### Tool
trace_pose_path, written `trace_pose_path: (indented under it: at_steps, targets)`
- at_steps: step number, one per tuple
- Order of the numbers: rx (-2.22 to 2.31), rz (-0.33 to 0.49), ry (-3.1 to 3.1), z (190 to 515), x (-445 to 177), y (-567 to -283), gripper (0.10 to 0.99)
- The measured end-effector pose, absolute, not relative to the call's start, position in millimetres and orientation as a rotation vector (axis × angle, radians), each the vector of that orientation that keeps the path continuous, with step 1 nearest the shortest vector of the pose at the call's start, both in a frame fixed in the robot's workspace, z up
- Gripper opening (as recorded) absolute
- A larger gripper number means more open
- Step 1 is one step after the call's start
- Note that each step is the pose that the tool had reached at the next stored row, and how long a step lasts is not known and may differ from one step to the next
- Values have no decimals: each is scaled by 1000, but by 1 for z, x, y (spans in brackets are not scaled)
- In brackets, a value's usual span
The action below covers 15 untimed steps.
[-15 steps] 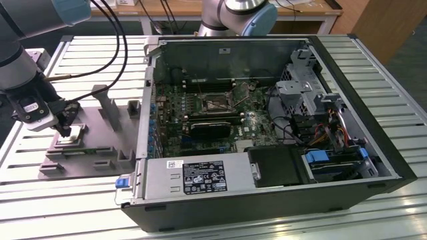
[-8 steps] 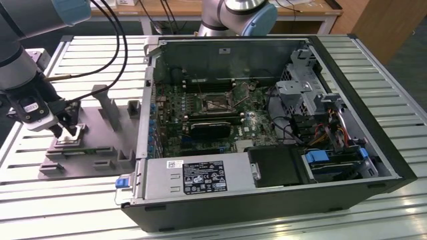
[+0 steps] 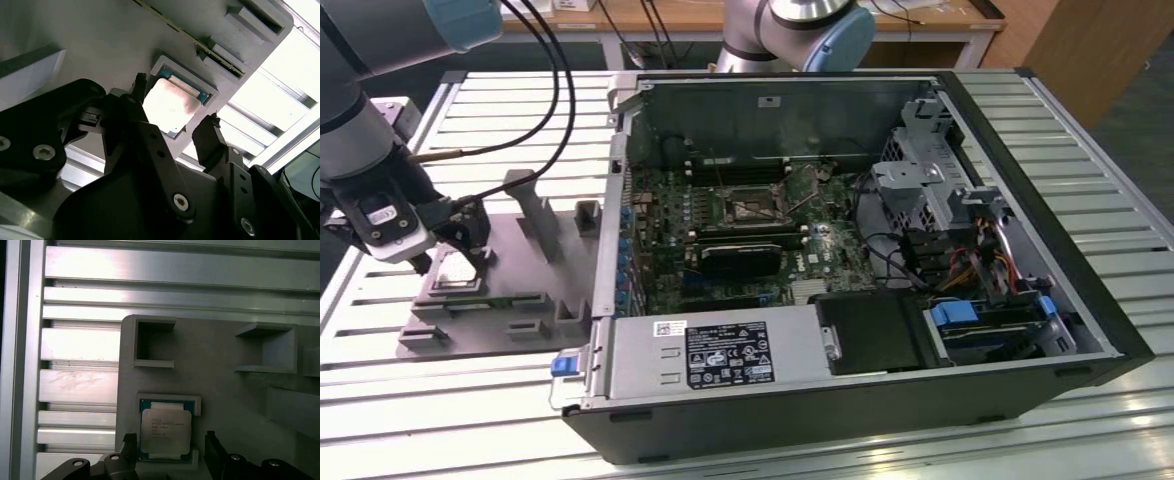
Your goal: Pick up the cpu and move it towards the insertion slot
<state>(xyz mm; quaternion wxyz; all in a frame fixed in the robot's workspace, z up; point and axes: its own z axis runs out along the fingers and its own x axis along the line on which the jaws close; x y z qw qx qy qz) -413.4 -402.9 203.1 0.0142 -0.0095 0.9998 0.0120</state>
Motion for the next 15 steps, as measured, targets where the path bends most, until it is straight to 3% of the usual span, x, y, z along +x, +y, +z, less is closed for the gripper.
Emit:
trace_pose_path:
  at_steps: [15]
  targets:
    - [-15,44,3113,194,-416,-399,647]
